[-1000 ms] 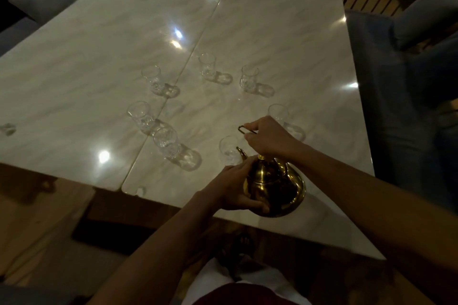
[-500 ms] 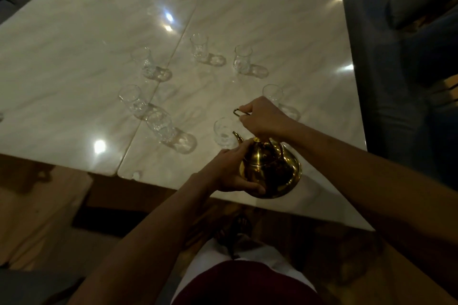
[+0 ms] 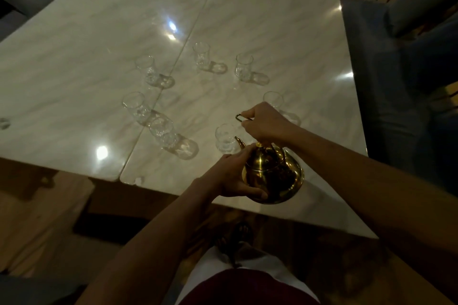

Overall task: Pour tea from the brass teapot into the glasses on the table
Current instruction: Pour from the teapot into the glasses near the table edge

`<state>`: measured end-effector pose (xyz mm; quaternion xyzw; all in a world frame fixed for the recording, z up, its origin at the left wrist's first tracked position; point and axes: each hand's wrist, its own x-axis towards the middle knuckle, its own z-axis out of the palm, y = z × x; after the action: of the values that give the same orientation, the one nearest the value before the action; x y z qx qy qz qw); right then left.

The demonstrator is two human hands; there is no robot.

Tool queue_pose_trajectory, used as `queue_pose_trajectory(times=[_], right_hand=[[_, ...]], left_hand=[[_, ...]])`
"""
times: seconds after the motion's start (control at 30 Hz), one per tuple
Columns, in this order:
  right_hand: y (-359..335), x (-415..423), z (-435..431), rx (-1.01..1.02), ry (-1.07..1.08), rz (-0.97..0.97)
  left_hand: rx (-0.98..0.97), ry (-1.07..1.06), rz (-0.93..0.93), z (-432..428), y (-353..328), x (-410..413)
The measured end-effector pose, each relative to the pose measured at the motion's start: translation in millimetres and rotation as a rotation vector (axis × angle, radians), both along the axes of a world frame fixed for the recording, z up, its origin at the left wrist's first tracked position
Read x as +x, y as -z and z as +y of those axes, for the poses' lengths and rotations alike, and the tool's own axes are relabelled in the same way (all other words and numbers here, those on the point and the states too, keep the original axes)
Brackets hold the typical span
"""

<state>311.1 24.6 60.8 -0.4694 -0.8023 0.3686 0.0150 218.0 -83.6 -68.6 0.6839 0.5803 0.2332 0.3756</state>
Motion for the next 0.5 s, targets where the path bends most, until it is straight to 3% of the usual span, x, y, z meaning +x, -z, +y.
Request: queue_pose_trajectory(times=[0.5], right_hand=[[-1.3, 2.3, -3.2, 0.019, 0.008, 0.027]], left_hand=[[0.003, 0.0, 0.034, 0.5, -1.4, -0.5]])
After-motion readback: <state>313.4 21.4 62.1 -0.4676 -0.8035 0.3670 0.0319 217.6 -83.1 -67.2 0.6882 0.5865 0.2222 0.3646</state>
